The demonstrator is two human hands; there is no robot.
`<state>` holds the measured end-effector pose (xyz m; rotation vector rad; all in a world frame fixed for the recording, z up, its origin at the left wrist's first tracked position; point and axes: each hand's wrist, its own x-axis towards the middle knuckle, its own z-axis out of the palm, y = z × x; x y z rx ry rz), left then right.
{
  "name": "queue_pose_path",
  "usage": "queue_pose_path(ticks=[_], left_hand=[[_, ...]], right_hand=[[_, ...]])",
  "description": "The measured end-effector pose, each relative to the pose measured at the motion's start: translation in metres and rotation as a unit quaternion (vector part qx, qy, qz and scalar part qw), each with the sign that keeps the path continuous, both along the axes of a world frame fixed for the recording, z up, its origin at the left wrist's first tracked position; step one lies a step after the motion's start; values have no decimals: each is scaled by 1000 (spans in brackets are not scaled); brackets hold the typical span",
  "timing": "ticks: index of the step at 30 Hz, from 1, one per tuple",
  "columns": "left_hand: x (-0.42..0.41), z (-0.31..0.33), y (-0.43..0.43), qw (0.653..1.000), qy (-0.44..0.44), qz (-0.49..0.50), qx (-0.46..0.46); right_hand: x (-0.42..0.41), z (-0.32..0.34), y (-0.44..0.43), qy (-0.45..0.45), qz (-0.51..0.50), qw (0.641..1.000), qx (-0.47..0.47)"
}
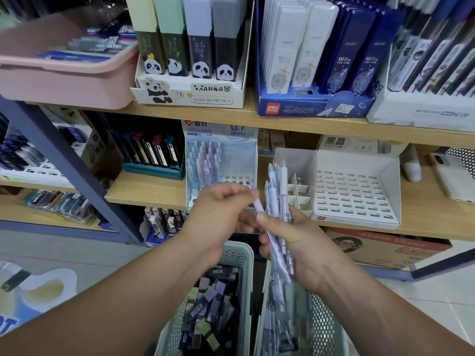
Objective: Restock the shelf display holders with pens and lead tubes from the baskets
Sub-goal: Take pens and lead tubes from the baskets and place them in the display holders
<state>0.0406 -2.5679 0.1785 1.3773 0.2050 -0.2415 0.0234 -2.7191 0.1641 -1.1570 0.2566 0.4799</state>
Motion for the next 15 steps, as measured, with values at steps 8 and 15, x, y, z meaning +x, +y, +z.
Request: queue_pose_path(ticks=[8, 15], left_hand=[[6, 1, 8, 994, 1, 57, -97], [13, -1, 17, 988, -32, 107, -104]], right_hand=[[7, 8, -12, 17, -68, 997, 32], [8, 6, -17, 38, -123, 992, -7]])
